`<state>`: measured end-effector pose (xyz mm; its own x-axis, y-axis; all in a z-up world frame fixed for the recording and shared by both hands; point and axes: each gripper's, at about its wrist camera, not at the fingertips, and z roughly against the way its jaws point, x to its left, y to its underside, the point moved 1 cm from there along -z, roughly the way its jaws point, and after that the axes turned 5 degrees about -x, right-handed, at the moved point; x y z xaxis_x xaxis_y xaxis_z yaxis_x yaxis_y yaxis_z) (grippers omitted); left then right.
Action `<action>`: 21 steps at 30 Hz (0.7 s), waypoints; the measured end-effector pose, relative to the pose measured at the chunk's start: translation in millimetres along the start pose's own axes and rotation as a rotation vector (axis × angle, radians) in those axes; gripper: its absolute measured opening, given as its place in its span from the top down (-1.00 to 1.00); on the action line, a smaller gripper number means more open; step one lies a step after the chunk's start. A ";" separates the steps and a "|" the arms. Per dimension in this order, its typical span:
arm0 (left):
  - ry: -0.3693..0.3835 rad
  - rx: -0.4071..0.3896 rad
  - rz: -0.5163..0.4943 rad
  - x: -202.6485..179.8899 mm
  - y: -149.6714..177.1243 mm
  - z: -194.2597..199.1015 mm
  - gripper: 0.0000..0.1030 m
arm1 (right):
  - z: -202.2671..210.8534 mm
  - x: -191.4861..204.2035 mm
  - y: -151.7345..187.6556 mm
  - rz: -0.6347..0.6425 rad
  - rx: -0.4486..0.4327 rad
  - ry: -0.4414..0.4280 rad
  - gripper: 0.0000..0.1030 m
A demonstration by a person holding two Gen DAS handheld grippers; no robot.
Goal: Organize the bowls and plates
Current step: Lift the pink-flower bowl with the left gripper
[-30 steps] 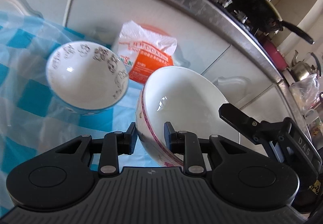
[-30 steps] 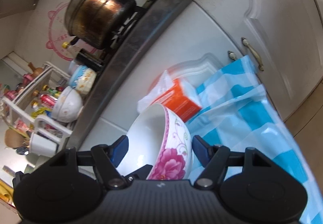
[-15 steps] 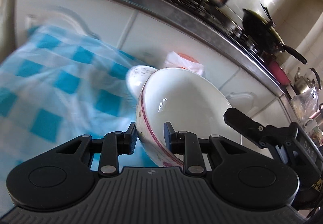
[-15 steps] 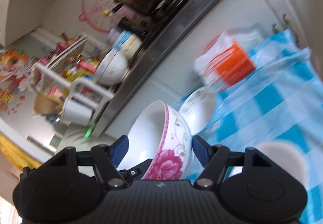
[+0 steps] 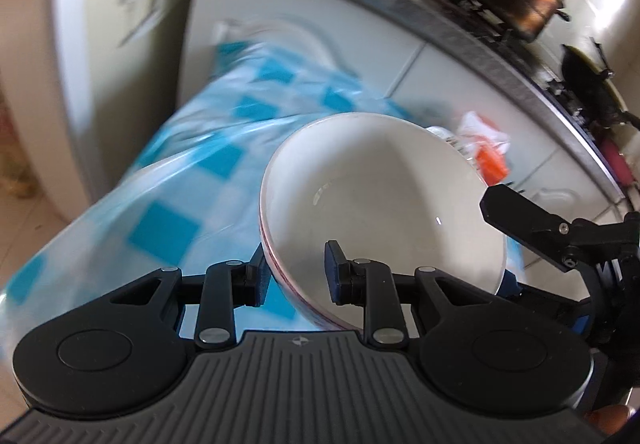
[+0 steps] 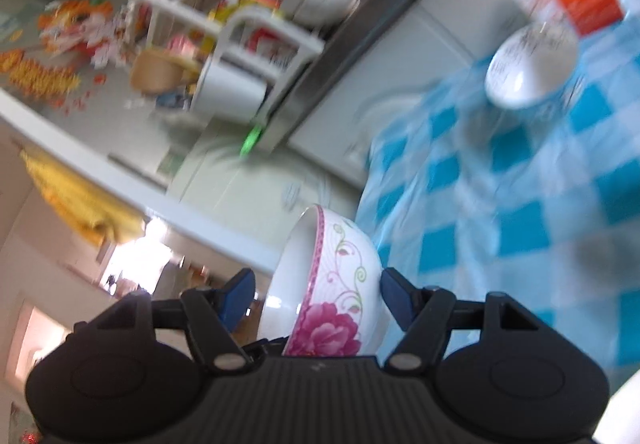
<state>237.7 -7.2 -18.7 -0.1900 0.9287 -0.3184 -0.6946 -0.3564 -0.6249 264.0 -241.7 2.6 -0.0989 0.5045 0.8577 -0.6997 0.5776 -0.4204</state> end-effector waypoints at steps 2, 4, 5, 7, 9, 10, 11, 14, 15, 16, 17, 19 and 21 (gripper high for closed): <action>-0.030 0.006 0.007 13.9 7.0 3.7 0.46 | -8.6 -0.1 14.0 0.000 0.041 -0.009 -0.36; -0.055 0.014 0.017 24.0 14.4 4.3 0.46 | -16.6 -2.6 27.2 -0.003 0.077 -0.013 -0.36; -0.066 0.018 0.020 29.1 18.0 3.7 0.46 | -20.4 -4.6 33.2 -0.003 0.092 -0.013 -0.36; -0.088 0.029 0.024 35.3 24.1 -0.2 0.46 | -28.1 -8.5 44.3 0.004 0.123 -0.005 -0.36; -0.103 0.043 0.025 41.2 27.7 -6.6 0.46 | -35.3 -11.9 54.0 0.019 0.152 0.016 -0.36; -0.106 0.047 0.025 41.9 29.1 -9.4 0.46 | -37.8 -13.6 57.6 0.027 0.165 0.027 -0.36; -0.108 0.049 0.025 43.9 30.5 -11.3 0.46 | -40.3 -14.7 61.4 0.037 0.176 0.037 -0.36; -0.116 0.051 0.014 45.2 32.8 -17.3 0.46 | -46.0 -17.9 70.1 0.060 0.202 0.054 -0.36; -0.116 0.054 0.009 47.8 34.5 -20.0 0.46 | -47.1 -19.2 72.0 0.062 0.209 0.059 -0.36; -0.116 0.059 0.007 56.0 37.2 -17.2 0.46 | -48.0 -20.7 74.1 0.062 0.216 0.065 -0.36; -0.116 0.067 0.009 58.9 38.2 -17.9 0.46 | -48.7 -21.6 76.3 0.063 0.222 0.070 -0.36; -0.115 0.078 0.006 63.8 41.3 -18.0 0.46 | -48.7 -22.6 79.1 0.067 0.231 0.081 -0.36; -0.115 0.087 -0.005 67.8 43.4 -19.7 0.46 | -49.2 -22.2 80.5 0.076 0.236 0.088 -0.36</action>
<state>208.3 38.2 -81.5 -0.2609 0.9379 -0.2284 -0.7525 -0.3458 -0.5605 244.7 -174.8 -64.8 -0.1027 0.6004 0.7931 -0.8392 0.3758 -0.3931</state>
